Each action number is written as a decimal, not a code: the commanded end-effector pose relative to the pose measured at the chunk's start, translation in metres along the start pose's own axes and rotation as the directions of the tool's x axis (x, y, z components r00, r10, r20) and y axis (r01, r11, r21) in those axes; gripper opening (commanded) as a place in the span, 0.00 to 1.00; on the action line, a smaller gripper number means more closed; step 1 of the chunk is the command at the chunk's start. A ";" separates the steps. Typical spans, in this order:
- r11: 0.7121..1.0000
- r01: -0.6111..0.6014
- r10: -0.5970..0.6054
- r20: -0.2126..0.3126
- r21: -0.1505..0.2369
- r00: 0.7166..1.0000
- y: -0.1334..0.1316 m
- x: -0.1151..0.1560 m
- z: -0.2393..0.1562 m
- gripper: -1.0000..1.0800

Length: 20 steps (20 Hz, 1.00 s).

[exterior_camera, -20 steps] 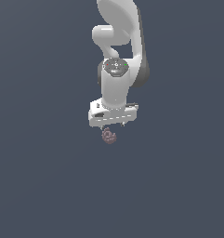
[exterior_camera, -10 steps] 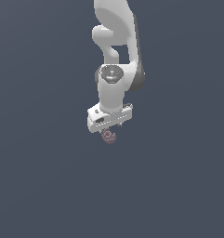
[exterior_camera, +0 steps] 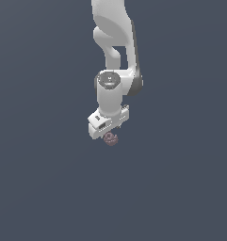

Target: Pick up the object and move it to a goal position.

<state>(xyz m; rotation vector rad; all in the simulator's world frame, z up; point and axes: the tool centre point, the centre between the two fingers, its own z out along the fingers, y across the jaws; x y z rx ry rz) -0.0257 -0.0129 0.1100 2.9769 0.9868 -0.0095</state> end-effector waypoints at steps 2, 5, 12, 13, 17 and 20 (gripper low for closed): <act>0.999 0.051 -0.051 -0.004 0.001 0.999 0.001 -0.002 0.005 0.96; 0.997 0.079 -0.079 -0.006 0.002 0.997 0.001 -0.003 0.008 0.96; 0.995 0.097 -0.097 -0.007 0.003 0.995 0.001 -0.004 0.010 0.96; 0.995 0.097 -0.097 -0.007 0.003 0.995 0.001 -0.004 0.010 0.96; 0.995 0.098 -0.098 -0.007 0.003 0.995 0.001 -0.004 0.018 0.96; 0.995 0.100 -0.100 -0.007 0.003 0.995 0.000 -0.004 0.031 0.96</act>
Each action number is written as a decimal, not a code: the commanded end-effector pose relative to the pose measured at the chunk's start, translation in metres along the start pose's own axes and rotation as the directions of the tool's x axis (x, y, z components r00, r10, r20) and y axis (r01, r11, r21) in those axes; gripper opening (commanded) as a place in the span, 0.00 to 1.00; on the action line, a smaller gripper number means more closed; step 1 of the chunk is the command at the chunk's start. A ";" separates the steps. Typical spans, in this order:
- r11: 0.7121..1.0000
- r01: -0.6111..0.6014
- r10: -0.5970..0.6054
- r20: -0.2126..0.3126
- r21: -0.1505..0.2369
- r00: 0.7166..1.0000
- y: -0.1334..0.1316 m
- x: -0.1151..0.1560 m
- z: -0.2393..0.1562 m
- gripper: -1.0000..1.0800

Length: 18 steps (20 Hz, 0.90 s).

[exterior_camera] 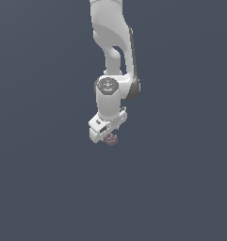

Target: Pick up the object and move it to a goal position.

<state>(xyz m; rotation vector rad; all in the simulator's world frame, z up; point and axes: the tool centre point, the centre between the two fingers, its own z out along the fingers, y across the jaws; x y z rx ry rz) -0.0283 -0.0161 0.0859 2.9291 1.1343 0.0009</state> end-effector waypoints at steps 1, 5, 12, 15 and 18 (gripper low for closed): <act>1.000 0.001 -0.001 0.001 0.001 1.000 -0.001 -0.001 0.012 0.96; 1.000 0.003 -0.003 0.000 0.001 1.000 -0.001 -0.001 0.029 0.96; 1.000 0.003 -0.003 0.000 0.001 1.000 0.000 0.000 0.036 0.00; 1.000 0.003 -0.003 0.000 0.001 1.000 0.000 0.000 0.036 0.00; 1.000 0.003 -0.003 0.000 0.001 1.000 0.000 0.000 0.036 0.00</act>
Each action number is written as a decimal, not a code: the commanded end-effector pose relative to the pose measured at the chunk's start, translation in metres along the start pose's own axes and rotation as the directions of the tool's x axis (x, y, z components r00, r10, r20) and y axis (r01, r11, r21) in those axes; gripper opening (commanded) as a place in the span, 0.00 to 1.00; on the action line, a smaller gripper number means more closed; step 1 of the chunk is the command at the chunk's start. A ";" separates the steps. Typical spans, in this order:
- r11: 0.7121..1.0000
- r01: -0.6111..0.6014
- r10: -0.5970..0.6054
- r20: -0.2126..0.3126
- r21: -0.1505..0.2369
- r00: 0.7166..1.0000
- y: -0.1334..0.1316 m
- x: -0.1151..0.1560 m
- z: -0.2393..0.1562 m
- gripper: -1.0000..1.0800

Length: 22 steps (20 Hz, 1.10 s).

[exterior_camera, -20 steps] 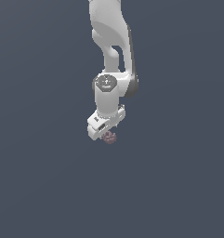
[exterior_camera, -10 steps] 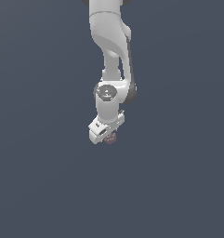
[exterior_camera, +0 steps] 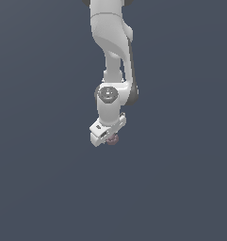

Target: Pick up the object and move it to a goal position.

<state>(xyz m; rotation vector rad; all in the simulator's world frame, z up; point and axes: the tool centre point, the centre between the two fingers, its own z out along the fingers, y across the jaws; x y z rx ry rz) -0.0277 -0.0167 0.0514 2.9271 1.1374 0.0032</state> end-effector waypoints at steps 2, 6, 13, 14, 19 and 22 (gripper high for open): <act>1.000 0.001 -0.001 0.001 0.002 1.000 -0.001 0.000 0.001 0.00; 1.000 0.000 0.000 0.000 0.000 1.000 0.001 0.001 -0.001 0.00; 1.000 0.000 0.000 0.000 0.001 1.000 0.016 0.009 -0.018 0.00; 1.000 0.000 0.000 0.000 0.001 1.000 0.019 0.011 -0.022 0.00; 1.000 0.000 0.000 0.000 0.002 1.000 0.039 0.023 -0.045 0.00; 1.000 0.000 0.000 0.000 0.002 1.000 0.054 0.031 -0.061 0.00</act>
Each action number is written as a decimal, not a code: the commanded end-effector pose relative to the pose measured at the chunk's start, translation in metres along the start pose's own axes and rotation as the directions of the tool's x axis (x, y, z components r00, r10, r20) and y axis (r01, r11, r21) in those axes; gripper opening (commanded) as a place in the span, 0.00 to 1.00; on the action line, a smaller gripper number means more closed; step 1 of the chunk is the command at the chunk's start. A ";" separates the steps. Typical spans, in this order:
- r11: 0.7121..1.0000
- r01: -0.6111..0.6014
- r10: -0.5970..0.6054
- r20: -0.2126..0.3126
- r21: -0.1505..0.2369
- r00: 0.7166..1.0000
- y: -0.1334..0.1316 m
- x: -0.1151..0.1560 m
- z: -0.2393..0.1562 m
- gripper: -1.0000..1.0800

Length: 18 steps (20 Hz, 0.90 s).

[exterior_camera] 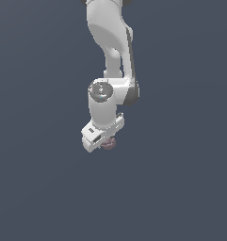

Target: Pick up the object and move it to a goal position.

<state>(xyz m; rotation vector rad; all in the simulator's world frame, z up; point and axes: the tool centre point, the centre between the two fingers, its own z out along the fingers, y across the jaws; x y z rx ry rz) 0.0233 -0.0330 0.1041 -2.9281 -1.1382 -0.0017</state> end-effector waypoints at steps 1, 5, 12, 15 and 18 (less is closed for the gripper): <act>1.000 0.000 0.000 0.000 0.000 1.000 0.012 0.007 -0.014 0.00; 1.000 0.000 0.000 0.000 0.001 1.000 0.027 0.016 -0.030 0.00; 1.000 0.000 0.000 0.001 0.000 1.000 0.042 0.025 -0.045 0.00; 1.000 0.000 0.000 0.001 0.000 1.000 0.045 0.027 -0.048 0.00; 1.000 0.000 0.000 0.001 0.000 1.000 0.046 0.028 -0.049 0.00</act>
